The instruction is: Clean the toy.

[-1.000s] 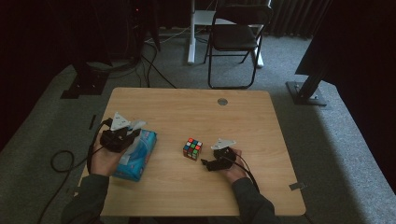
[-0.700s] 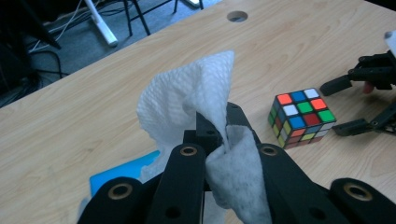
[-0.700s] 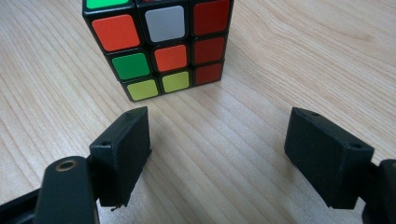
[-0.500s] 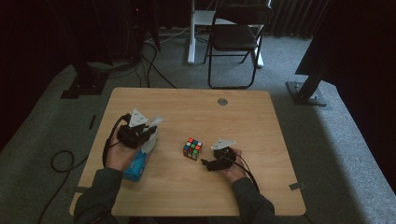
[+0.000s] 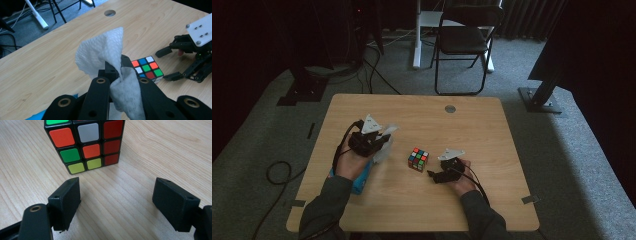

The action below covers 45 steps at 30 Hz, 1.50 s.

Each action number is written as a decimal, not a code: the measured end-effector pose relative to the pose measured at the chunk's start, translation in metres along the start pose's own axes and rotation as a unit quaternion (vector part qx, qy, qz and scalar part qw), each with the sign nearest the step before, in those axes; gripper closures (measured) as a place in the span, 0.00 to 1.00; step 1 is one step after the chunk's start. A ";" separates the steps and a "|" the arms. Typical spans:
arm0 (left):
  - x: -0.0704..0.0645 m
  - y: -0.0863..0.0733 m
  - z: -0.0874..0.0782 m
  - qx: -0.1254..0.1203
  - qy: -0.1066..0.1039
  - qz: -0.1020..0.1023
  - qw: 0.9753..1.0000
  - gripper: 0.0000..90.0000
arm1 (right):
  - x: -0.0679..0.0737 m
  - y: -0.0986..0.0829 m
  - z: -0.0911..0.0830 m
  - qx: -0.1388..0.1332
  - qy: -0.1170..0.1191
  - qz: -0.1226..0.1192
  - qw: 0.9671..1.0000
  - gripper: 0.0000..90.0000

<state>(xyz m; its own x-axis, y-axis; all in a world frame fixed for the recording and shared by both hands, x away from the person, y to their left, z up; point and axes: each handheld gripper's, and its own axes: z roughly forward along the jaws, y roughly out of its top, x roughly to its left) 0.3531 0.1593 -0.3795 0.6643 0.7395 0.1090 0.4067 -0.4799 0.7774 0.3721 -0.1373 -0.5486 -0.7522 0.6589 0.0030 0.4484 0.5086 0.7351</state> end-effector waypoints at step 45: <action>-0.041 -0.013 0.094 0.059 -0.083 -0.006 0.995 0.92 | 0.000 0.000 0.000 -0.001 0.000 0.000 1.000 0.25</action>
<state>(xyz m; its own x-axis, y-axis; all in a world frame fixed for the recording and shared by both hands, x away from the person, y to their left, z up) 0.3791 0.0910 -0.4521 0.7492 0.6622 -0.0121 0.4800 -0.5302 0.6989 0.3722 -0.1374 -0.5486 -0.7526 0.6585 0.0026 0.4474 0.5084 0.7358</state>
